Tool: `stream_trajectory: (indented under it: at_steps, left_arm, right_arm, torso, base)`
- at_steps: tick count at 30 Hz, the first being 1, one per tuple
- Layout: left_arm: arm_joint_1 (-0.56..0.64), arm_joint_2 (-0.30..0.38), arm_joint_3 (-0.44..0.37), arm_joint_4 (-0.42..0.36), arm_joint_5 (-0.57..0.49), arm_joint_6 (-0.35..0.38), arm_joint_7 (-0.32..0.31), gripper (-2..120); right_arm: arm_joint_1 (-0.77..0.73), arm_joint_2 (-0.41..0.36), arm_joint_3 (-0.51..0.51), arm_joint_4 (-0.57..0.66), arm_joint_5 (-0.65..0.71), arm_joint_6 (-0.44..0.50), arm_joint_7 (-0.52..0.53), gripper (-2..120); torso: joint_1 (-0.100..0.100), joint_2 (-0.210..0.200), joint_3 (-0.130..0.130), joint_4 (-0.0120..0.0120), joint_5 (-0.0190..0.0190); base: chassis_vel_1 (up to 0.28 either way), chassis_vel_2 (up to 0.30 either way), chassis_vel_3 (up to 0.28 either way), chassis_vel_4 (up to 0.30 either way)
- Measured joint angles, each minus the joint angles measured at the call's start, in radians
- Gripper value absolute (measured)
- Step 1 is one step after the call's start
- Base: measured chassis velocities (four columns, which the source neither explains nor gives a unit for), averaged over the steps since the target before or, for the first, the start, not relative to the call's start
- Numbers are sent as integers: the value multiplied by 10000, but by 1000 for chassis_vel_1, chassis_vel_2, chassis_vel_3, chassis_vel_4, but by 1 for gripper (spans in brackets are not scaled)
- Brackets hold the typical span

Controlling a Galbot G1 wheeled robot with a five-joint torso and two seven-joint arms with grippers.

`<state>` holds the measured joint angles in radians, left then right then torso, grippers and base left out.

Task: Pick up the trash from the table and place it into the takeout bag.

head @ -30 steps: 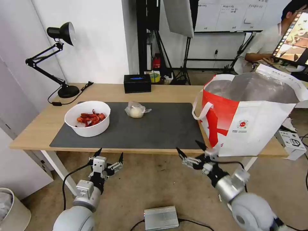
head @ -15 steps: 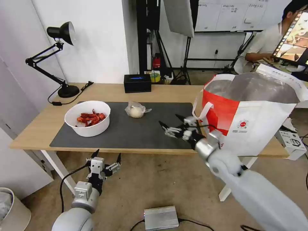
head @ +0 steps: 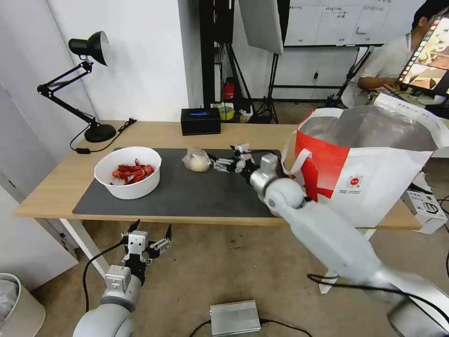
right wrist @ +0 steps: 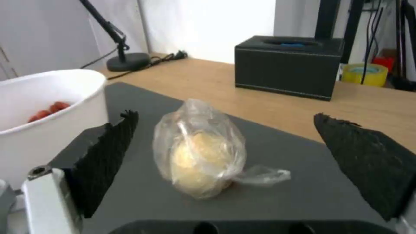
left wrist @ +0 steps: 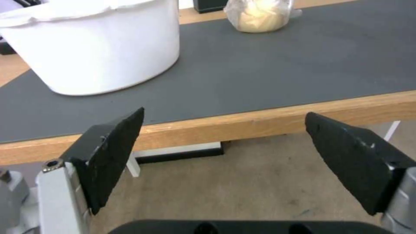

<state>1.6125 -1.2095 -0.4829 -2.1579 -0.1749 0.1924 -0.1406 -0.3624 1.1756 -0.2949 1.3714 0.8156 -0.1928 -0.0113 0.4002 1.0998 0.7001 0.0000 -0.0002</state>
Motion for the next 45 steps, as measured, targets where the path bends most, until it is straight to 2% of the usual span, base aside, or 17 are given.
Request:
stream_trajectory:
  at_steps: [10, 20, 26, 35, 45]
  left_arm:
    - [46, -46, -32, -47, 11, -27, -6, 100]
    - [125, -41, -149, -105, -12, -60, -7, 100]
    - [115, -12, -187, -119, -35, -66, -7, 100]
    - [41, -13, -116, -33, -45, -74, -6, 100]
    - [-33, -79, 48, 133, -29, -75, -161, 100]
  right_arm:
    - [1210, 1042, -346, -1905, 422, -707, -286, 100]
    - [2290, 2289, -493, -4091, 146, -1055, -1580, 100]
    - [2504, 2730, -522, -4954, -330, -1150, -2035, 100]
    - [2552, 3174, -579, -5759, -929, -1229, -2593, 100]
    - [2578, 3323, -608, -6141, -1184, -1229, -2707, 100]
  torso:
    - [-1, 2, -1, 0, 1]
    - [-1, 2, -1, 0, 0]
    - [-1, 2, -1, 0, 1]
    - [-1, 1, -1, 0, 2]
    - [-2, 2, -1, -1, 2]
  base:
    - [0, 0, 0, 0]
    - [0, 0, 0, 0]
    - [0, 0, 0, 0]
    - [0, 0, 0, 0]
    - [0, 0, 0, 0]
